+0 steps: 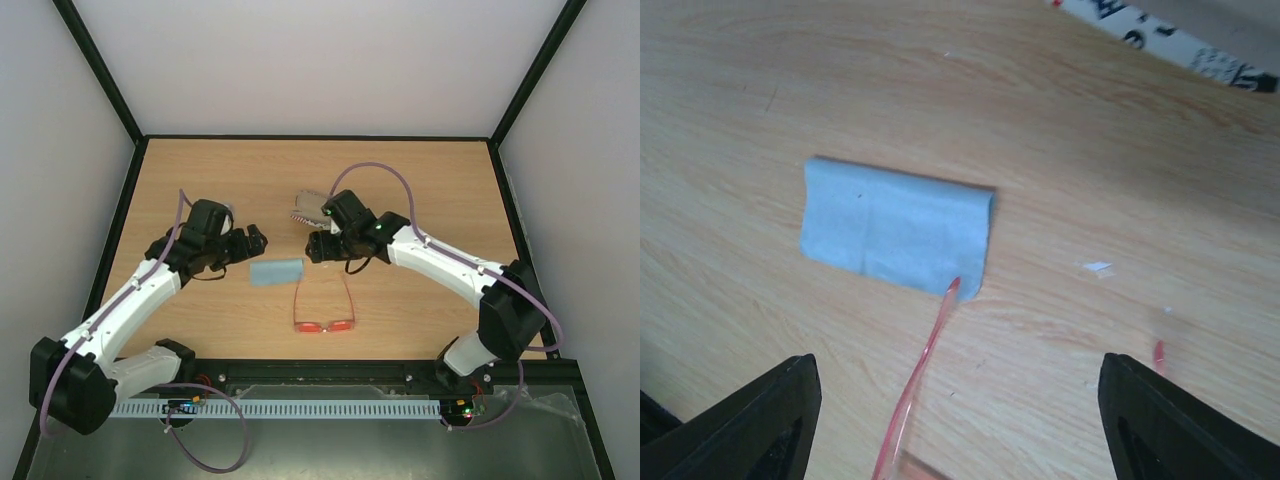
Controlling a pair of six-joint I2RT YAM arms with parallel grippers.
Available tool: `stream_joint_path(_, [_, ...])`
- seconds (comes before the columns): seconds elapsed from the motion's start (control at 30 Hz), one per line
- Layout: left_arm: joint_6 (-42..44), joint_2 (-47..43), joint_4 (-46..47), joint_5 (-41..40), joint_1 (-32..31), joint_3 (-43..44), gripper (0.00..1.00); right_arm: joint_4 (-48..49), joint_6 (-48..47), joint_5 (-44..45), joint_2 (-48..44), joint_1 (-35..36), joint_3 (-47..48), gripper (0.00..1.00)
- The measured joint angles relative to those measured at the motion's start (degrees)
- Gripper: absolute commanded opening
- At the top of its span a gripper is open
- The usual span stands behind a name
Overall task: Organize the sunglasses
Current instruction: Move the sunglasses to the center of the board.
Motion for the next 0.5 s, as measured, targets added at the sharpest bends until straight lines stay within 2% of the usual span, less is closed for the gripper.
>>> stream_joint_path(0.23, [0.61, 4.74, -1.55, 3.52, 1.75, 1.86, 0.99, -0.94, 0.68, -2.86, 0.31, -5.51, 0.11, 0.88])
stream_joint_path(0.33, [0.5, 7.98, -4.42, 4.81, 2.58, 5.97, 0.99, -4.15, 1.27, -4.22, 0.44, -5.55, 1.33, 0.98])
stream_joint_path(0.5, [-0.96, 10.36, -8.83, 6.19, 3.63, 11.96, 0.99, -8.76, 2.69, -7.8, 0.61, -5.53, 2.99, 0.99])
